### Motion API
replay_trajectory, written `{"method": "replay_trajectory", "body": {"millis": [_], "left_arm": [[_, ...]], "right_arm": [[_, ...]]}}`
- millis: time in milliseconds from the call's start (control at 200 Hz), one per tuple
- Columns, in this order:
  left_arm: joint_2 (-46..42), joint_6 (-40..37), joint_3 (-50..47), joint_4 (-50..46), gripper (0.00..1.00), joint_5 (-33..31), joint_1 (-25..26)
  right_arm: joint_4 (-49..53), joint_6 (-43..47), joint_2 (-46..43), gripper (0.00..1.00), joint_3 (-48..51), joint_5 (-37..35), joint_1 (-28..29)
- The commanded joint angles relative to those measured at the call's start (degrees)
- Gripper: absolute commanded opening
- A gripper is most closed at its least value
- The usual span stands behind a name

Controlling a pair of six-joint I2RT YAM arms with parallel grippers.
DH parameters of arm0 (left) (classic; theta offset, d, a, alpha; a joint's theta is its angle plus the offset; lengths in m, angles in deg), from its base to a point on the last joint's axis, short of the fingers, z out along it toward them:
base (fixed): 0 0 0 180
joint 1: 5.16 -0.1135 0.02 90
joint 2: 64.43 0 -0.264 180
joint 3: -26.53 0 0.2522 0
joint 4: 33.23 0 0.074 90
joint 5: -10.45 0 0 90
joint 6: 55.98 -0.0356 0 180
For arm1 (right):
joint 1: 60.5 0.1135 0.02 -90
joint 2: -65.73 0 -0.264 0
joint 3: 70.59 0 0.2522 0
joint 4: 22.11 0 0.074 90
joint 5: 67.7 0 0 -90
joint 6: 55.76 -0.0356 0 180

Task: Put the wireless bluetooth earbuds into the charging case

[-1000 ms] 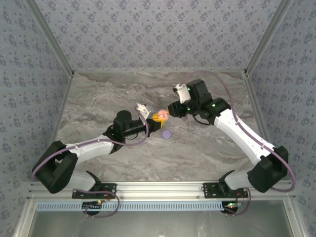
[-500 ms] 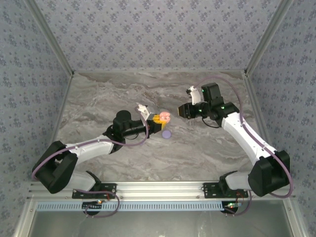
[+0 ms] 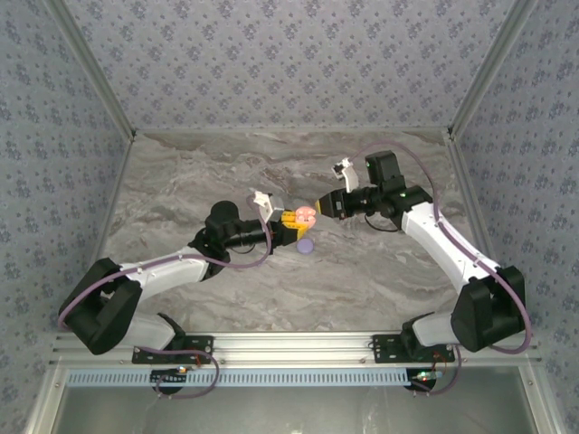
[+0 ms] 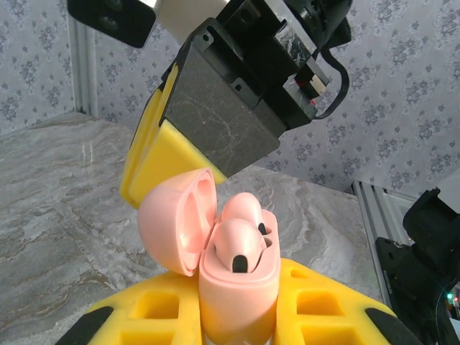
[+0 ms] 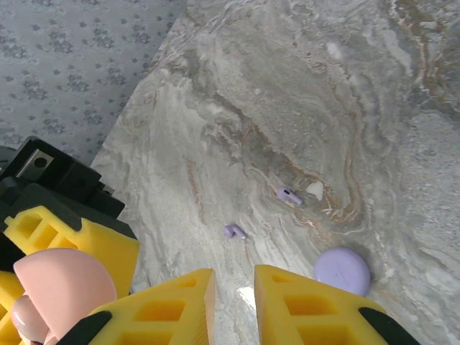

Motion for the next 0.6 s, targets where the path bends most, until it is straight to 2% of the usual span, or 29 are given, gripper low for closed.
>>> {"method": "replay_trajectory", "body": {"millis": [0, 275, 595], "left_arm": [[-1.3, 0.8, 2.0, 2.9, 0.15, 2.3, 0.2], [-0.3, 1.2, 2.0, 3.0, 0.15, 1.7, 0.2], [1.1, 1.4, 2.0, 2.0, 0.15, -1.0, 0.3]], "right_arm": [[-0.5, 1.5, 1.0, 0.22, -0.4, 4.3, 0.9], [-0.8, 2.8, 0.2, 0.23, -0.7, 8.8, 2.1], [-0.8, 4.1, -2.5, 0.23, 0.0, 9.3, 2.2]]}}
